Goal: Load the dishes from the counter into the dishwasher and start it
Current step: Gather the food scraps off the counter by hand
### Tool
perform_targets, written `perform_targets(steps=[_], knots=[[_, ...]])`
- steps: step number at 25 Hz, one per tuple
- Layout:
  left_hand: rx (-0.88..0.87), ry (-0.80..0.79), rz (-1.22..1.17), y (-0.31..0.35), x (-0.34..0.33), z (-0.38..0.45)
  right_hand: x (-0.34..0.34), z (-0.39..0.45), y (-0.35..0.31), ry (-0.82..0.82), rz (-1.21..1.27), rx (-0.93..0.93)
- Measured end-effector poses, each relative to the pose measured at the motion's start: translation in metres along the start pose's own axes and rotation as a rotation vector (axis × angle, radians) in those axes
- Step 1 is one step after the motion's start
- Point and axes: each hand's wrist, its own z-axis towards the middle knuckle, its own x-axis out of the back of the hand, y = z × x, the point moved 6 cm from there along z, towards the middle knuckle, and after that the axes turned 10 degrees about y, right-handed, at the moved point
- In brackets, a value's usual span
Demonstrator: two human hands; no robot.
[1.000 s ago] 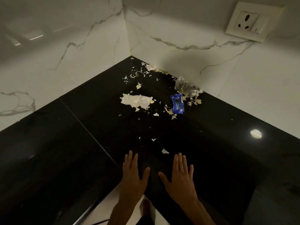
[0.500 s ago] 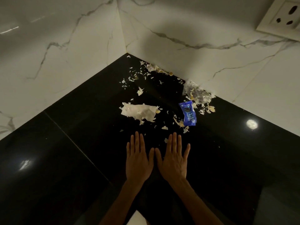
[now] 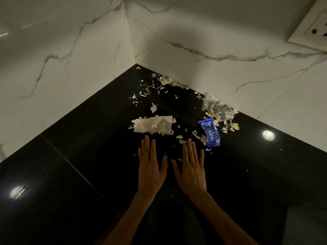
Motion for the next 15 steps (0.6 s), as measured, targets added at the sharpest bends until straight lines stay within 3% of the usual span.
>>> perform_targets(steps=[3,5,8,15], knots=[[0.195,0.066,0.044,-0.047,0.03,-0.025,0.006,-0.056,-0.013,-0.065,0.001,0.132],[0.294,0.007,0.127,-0.073,0.04,-0.03,0.004,-0.085,-0.03,-0.126,-0.025,0.313],[0.277,-0.131,0.294,-0.088,0.036,-0.01,-0.003,-0.094,-0.048,-0.161,-0.061,0.509],[0.049,-0.249,0.301,-0.062,-0.012,0.075,-0.025,0.007,-0.055,-0.207,-0.034,0.273]])
